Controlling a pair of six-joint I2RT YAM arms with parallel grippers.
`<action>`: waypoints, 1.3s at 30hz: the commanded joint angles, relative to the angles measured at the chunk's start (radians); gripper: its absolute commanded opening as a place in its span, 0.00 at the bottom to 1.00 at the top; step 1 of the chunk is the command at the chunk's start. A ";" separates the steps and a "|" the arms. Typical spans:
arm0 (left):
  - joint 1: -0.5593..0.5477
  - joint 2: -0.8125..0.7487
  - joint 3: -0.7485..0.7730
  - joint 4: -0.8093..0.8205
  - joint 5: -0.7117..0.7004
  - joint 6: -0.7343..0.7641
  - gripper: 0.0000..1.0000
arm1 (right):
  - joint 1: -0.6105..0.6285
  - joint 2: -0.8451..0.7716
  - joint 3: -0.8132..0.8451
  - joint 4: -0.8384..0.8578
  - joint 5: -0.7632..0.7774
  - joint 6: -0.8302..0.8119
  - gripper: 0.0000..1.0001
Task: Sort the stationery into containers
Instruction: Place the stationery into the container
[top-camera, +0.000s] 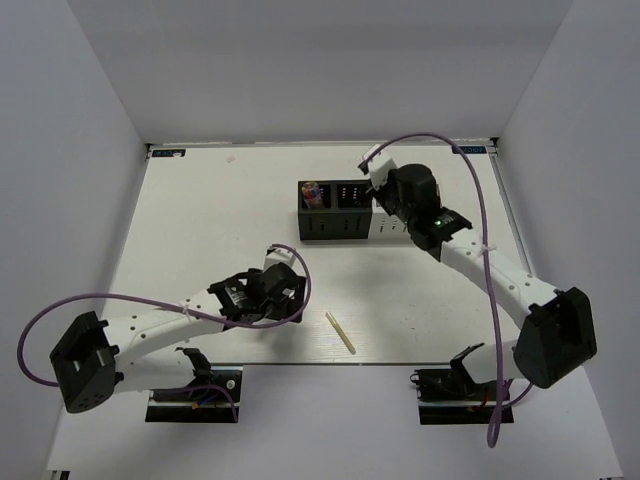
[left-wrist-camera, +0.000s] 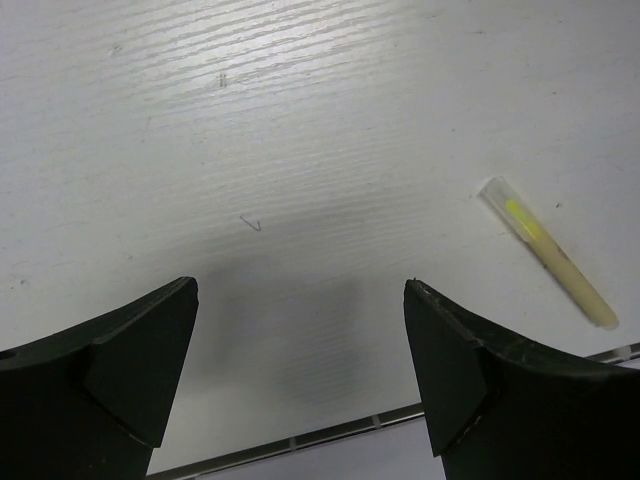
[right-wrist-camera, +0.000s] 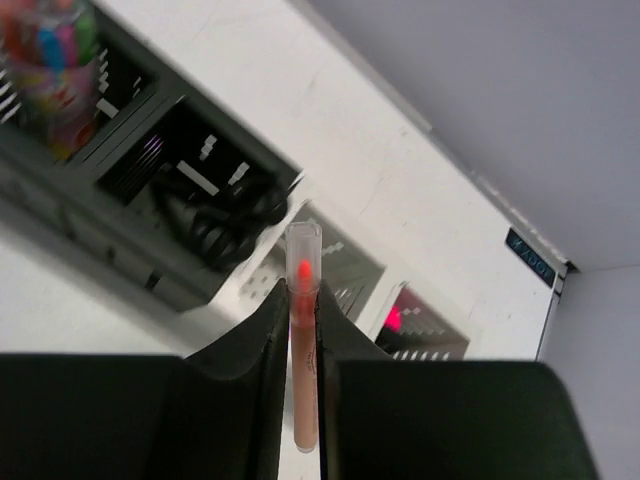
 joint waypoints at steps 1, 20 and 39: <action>-0.012 0.031 0.051 0.039 0.019 -0.005 0.94 | -0.068 0.036 0.055 0.221 -0.070 0.023 0.00; -0.027 0.180 0.181 0.018 0.007 -0.020 0.94 | -0.338 0.267 -0.035 0.688 -0.518 0.507 0.00; -0.067 0.361 0.370 -0.140 -0.054 -0.328 0.27 | -0.357 0.157 -0.112 0.628 -0.495 0.458 0.37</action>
